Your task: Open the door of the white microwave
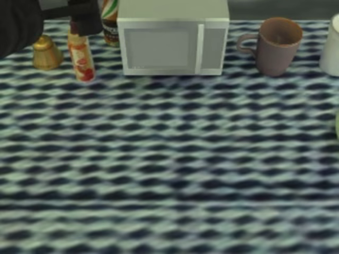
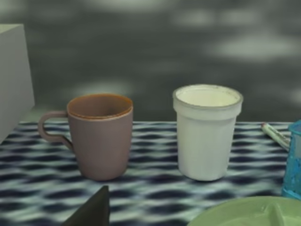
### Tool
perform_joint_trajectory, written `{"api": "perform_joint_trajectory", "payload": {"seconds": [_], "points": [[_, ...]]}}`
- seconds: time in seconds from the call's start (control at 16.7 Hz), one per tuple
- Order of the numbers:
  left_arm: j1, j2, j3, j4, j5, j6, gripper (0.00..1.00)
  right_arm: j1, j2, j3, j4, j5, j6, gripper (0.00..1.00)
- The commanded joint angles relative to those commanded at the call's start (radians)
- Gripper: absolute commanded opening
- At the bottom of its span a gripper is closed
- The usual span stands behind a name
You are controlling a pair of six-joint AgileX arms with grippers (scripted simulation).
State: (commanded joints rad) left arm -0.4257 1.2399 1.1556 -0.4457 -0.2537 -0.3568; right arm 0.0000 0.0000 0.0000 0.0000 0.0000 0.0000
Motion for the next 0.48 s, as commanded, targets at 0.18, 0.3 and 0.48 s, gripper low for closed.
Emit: {"api": "perform_joint_trajectory", "payload": {"seconds": [0.18,0.3,0.48], "points": [[-0.102,0.332,0.300,-0.100,-0.061,-0.091,1.00,0.000,0.000,0.000,0.000,0.000,0.000,1.00],[-0.164,0.527,0.474,-0.163,-0.098,-0.146,1.00,0.000,0.000,0.000,0.000,0.000,0.000,1.00],[-0.242,0.764,0.681,-0.250,-0.146,-0.213,1.00,0.000,0.000,0.000,0.000,0.000,0.000,1.00]]}}
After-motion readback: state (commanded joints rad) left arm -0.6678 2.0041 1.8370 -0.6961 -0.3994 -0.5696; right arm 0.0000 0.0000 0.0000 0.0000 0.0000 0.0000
